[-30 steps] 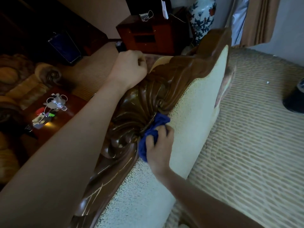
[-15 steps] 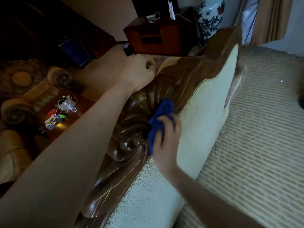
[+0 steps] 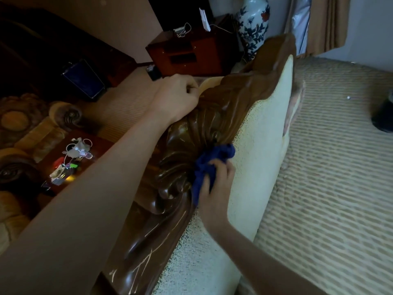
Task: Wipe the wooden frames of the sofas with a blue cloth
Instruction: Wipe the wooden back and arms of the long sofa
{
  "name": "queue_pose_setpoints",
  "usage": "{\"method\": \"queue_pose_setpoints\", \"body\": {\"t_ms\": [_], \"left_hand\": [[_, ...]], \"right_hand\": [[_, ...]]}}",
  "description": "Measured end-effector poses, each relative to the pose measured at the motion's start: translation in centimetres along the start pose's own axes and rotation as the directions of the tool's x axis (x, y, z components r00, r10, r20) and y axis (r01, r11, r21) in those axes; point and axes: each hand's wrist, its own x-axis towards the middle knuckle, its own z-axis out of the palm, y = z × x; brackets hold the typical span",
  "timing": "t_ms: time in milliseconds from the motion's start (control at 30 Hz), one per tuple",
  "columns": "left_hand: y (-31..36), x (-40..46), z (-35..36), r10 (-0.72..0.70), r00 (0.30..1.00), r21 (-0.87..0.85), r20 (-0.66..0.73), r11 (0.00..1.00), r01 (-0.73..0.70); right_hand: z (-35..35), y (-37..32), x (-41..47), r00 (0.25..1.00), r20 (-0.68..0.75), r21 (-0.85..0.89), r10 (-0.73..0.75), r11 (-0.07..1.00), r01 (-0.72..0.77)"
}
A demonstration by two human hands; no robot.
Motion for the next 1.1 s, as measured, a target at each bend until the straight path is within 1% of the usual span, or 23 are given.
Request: {"method": "queue_pose_setpoints", "body": {"t_ms": [67, 133, 200, 267, 333, 400, 467, 567, 600, 633, 667, 733, 767, 833, 867, 933, 967, 1000, 1067, 1100], "left_hand": [[-0.1, 0.0, 0.0, 0.004, 1.0, -0.015, -0.021, 1.0, -0.005], [-0.2, 0.1, 0.0, 0.004, 1.0, -0.029, -0.027, 1.0, -0.005], [-0.2, 0.3, 0.0, 0.004, 1.0, -0.038, -0.022, 0.999, -0.005], [-0.3, 0.3, 0.1, 0.009, 1.0, -0.048, -0.023, 0.999, -0.01], [-0.4, 0.3, 0.1, 0.014, 1.0, -0.058, -0.011, 0.998, -0.014], [-0.4, 0.3, 0.1, 0.016, 1.0, -0.064, 0.005, 0.998, -0.016], [-0.5, 0.3, 0.2, 0.014, 1.0, -0.073, -0.023, 0.997, -0.016], [-0.6, 0.3, 0.2, 0.021, 0.989, -0.082, -0.145, 0.996, -0.033], [-0.9, 0.3, 0.2, 0.001, 0.984, -0.114, -0.179, 0.993, -0.022], [-1.3, 0.4, 0.1, -0.049, 0.975, -0.198, -0.215, 0.98, 0.006], [-1.8, 0.6, 0.1, -0.138, 0.961, -0.338, -0.24, 0.94, 0.051], [-2.6, 0.6, -0.2, -0.322, 0.913, -0.635, -0.249, 0.766, 0.096], [-2.7, 0.5, -0.5, -0.372, 0.895, -0.72, -0.246, 0.688, 0.088], [-2.7, 0.1, -0.9, -0.406, 0.886, -0.817, -0.223, 0.574, 0.058], [-2.7, -0.2, -1.2, -0.425, 0.883, -0.861, -0.197, 0.506, 0.051], [-2.7, -0.5, -1.9, -0.479, 0.87, -0.936, -0.116, 0.346, 0.065], [-2.9, -0.7, -2.2, -0.489, 0.868, -0.951, -0.084, 0.299, 0.076], [-3.2, -0.8, -2.6, -0.489, 0.87, -0.958, -0.058, 0.273, 0.09], [-3.9, -1.3, -3.5, -0.481, 0.876, -0.962, -0.027, 0.25, 0.107], [-4.5, -1.5, -3.9, -0.478, 0.877, -0.958, -0.044, 0.268, 0.098]], "right_hand": [[-0.1, 0.4, 5.4, 0.991, -0.094, -0.033, 0.099, 0.994, -0.102], [-0.2, 0.8, 9.4, 0.98, -0.135, -0.067, 0.148, 0.985, -0.158], [-0.2, 0.3, 9.4, 0.982, -0.146, -0.058, 0.121, 0.99, -0.13], [-0.2, -0.7, 5.8, 0.988, -0.138, -0.011, 0.072, 0.997, -0.074], [0.1, -2.0, 0.5, 0.998, -0.054, 0.058, 0.011, 0.998, -0.008], [0.2, -3.3, -2.5, 1.0, 0.013, 0.112, -0.024, 0.993, 0.023], [0.4, -4.1, -1.1, 0.997, 0.007, 0.113, -0.075, 0.991, 0.074], [0.7, -6.5, 4.8, 0.983, -0.071, 0.086, -0.171, 0.98, 0.177], [0.9, -7.5, 6.7, 0.981, -0.061, 0.079, -0.186, 0.978, 0.191], [1.2, -8.5, 8.2, 0.976, -0.036, 0.066, -0.213, 0.974, 0.215], [1.3, -9.3, 9.2, 0.967, -0.003, 0.052, -0.255, 0.966, 0.254], [1.3, -9.9, 9.4, 0.938, 0.049, 0.022, -0.344, 0.939, 0.344], [0.9, -9.9, 8.6, 0.923, 0.062, 0.013, -0.38, 0.925, 0.38], [-0.1, -9.1, 6.0, 0.876, 0.095, 0.006, -0.473, 0.88, 0.474], [-0.7, -8.5, 4.5, 0.832, 0.14, -0.011, -0.537, 0.839, 0.544], [-1.5, -7.7, 3.0, 0.699, 0.257, -0.068, -0.667, 0.709, 0.702], [-1.5, -7.9, 3.5, 0.648, 0.3, -0.109, -0.7, 0.65, 0.752], [-1.2, -8.4, 4.5, 0.618, 0.324, -0.167, -0.717, 0.599, 0.783], [-0.3, -9.9, 6.6, 0.592, 0.343, -0.271, -0.729, 0.527, 0.806], [0.2, -10.9, 7.8, 0.611, 0.355, -0.306, -0.707, 0.53, 0.791]]}}
